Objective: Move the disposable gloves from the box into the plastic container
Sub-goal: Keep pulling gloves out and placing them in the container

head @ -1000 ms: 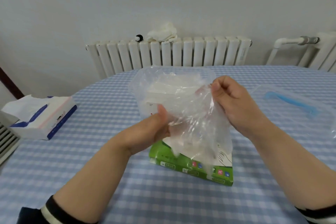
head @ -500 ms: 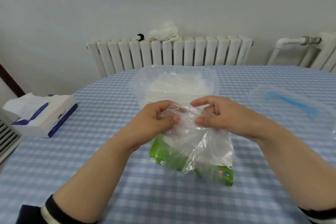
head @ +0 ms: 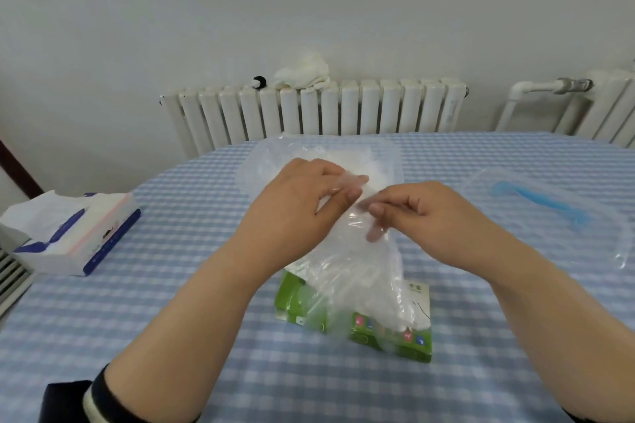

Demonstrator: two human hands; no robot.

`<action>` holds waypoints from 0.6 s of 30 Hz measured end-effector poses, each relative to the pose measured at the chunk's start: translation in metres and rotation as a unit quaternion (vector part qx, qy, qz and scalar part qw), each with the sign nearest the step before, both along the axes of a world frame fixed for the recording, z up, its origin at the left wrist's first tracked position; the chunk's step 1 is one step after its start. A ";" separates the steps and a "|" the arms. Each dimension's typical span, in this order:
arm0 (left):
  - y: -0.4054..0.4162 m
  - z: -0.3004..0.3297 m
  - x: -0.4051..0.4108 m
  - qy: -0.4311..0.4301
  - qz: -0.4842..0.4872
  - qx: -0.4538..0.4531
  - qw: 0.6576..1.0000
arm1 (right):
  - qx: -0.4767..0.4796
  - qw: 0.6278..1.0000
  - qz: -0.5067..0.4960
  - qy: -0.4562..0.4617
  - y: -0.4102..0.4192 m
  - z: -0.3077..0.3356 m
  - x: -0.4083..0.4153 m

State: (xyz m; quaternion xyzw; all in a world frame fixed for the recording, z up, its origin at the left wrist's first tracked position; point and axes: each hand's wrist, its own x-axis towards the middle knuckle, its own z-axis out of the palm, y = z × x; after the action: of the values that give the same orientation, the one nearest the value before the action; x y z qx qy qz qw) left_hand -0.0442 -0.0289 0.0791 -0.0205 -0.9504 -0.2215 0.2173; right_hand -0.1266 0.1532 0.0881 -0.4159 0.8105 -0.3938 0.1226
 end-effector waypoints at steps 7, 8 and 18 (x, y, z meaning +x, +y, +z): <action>0.002 0.041 -0.008 0.012 -0.010 0.119 0.993 | -0.069 0.993 -0.037 -0.085 0.009 0.013 -0.007; 0.000 0.045 -0.014 0.012 -0.014 0.172 0.985 | -0.085 0.990 -0.042 -0.103 0.010 0.011 -0.010; -0.048 0.042 -0.097 -0.003 0.158 0.252 0.955 | -0.219 0.951 -0.211 -0.053 0.011 -0.001 -0.030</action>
State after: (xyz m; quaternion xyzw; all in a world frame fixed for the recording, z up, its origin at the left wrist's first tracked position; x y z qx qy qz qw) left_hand -0.1408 -0.0773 0.1209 0.1858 -0.8553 -0.4172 0.2448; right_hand -0.1569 0.1640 0.0876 -0.2307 0.7656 -0.6003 -0.0142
